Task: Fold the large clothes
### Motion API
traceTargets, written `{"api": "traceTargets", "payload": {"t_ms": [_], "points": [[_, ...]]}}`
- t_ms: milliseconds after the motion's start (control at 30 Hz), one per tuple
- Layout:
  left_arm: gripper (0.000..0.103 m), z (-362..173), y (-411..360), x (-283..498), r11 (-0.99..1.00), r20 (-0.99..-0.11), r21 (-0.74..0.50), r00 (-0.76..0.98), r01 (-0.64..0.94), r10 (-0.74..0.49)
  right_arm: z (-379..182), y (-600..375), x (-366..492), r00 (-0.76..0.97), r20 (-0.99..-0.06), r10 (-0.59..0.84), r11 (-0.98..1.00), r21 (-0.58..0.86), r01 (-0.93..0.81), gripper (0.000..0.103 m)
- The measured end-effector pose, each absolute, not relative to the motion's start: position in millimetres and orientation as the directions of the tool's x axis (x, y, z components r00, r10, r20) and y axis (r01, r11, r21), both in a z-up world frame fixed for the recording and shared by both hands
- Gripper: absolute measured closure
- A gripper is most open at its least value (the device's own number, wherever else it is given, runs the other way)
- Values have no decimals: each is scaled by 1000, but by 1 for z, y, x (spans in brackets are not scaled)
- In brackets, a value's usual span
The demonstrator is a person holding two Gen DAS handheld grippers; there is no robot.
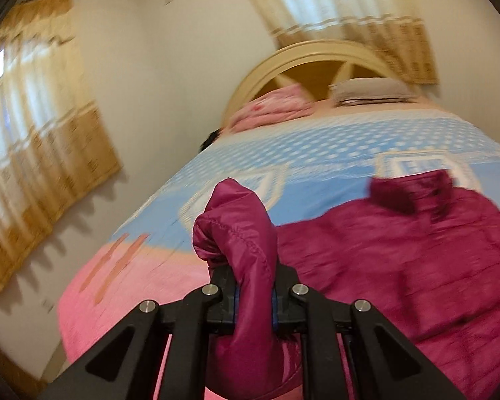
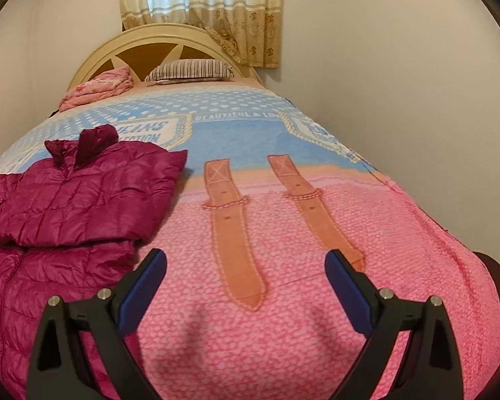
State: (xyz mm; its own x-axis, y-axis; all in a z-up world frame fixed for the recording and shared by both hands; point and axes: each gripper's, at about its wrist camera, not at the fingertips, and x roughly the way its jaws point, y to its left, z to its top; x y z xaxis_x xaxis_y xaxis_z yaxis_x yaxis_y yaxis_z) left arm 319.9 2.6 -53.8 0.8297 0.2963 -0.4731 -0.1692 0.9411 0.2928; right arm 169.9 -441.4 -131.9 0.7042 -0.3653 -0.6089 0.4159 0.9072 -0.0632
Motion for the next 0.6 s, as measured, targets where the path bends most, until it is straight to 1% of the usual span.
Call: {"api": "traceTargets", "payload": {"t_ms": [200, 300, 333, 367, 433, 500, 533, 567, 600], "points": [[91, -65, -109, 345, 955, -497, 297, 853, -3, 157, -138, -465, 162, 693, -617, -373, 891, -29, 454, 5], [82, -80, -158, 352, 958, -529, 281, 843, 63, 100, -143, -473, 160, 684, -627, -372, 885, -18, 466, 5], [67, -85, -171, 355, 954, -544, 287, 834, 81, 93, -145, -475, 160, 682, -631, -371, 884, -15, 468, 5], [45, -89, -180, 356, 952, -552, 291, 829, 90, 90, -147, -476, 159, 679, -634, -370, 883, -13, 469, 5], [25, -94, -194, 354, 949, -532, 304, 842, 88, 92, -151, -479, 160, 675, -644, -361, 886, -9, 465, 5], [22, -93, -193, 349, 944, -500, 320, 861, 86, 91, -153, -479, 162, 673, -652, -350, 890, -9, 455, 5], [15, -93, -190, 349, 942, -494, 325, 865, 84, 94, -153, -477, 163, 674, -654, -344, 893, -7, 450, 5], [13, -94, -181, 348, 942, -489, 326, 867, 74, 101, -152, -475, 164, 676, -655, -338, 896, -3, 444, 5], [13, -94, -170, 349, 945, -485, 323, 867, 59, 111, -151, -473, 166, 680, -656, -328, 900, 3, 436, 5]]}}
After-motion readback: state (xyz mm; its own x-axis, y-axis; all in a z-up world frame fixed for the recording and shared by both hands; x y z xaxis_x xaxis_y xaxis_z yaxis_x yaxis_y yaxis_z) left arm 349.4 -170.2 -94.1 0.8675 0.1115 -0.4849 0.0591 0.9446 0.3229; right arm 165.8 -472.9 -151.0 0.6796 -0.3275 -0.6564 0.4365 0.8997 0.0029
